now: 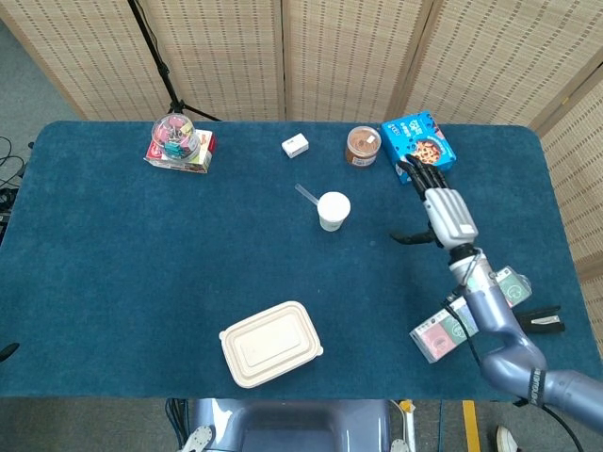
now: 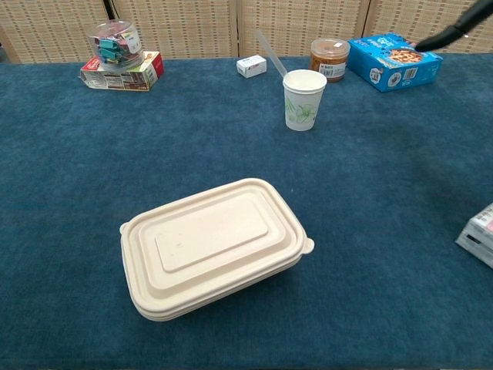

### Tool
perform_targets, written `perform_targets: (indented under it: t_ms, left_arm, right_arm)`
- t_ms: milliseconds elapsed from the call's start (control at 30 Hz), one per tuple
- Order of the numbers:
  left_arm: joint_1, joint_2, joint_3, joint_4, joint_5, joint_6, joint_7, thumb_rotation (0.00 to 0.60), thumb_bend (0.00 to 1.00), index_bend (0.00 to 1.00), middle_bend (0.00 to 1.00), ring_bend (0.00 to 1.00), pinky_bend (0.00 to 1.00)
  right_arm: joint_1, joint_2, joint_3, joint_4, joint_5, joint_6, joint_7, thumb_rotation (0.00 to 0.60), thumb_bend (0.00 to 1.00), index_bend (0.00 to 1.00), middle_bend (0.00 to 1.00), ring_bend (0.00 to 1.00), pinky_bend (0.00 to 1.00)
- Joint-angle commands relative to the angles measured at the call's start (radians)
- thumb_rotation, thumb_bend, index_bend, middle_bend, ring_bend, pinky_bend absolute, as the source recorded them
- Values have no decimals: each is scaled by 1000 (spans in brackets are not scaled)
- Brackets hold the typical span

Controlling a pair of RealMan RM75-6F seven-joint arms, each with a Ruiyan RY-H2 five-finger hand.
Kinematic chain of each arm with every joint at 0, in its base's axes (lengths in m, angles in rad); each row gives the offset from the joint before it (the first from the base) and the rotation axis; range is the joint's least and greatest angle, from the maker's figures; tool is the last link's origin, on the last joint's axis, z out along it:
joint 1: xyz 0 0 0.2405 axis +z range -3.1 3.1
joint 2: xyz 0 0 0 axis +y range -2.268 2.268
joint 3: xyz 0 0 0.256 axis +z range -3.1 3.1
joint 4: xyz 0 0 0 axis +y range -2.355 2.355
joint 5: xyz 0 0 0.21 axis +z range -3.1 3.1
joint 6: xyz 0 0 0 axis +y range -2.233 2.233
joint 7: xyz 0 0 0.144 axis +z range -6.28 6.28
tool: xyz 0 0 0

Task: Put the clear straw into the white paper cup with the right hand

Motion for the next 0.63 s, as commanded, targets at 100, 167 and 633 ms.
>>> perform_targets:
  t_ms: [100,167,633]
  left_arm:
    - [8,-12,2,4,5,13,15,600,0,0,0,0,0]
    - [8,-14,3,3,5,13,22,600,0,0,0,0,0]
    - [13,-25,-1,4,8,30,39,600,0,0,0,0,0]
  right_arm:
    - [-170,111,-131,-116,-56,180,-166,600,0,0,0,0,0]
    - [-204,126,-152,-135,-59,211,-166,600,0,0,0,0,0]
    - [-430,110,-275,-122,-151,489,-216,600,0,0,0,0,0]
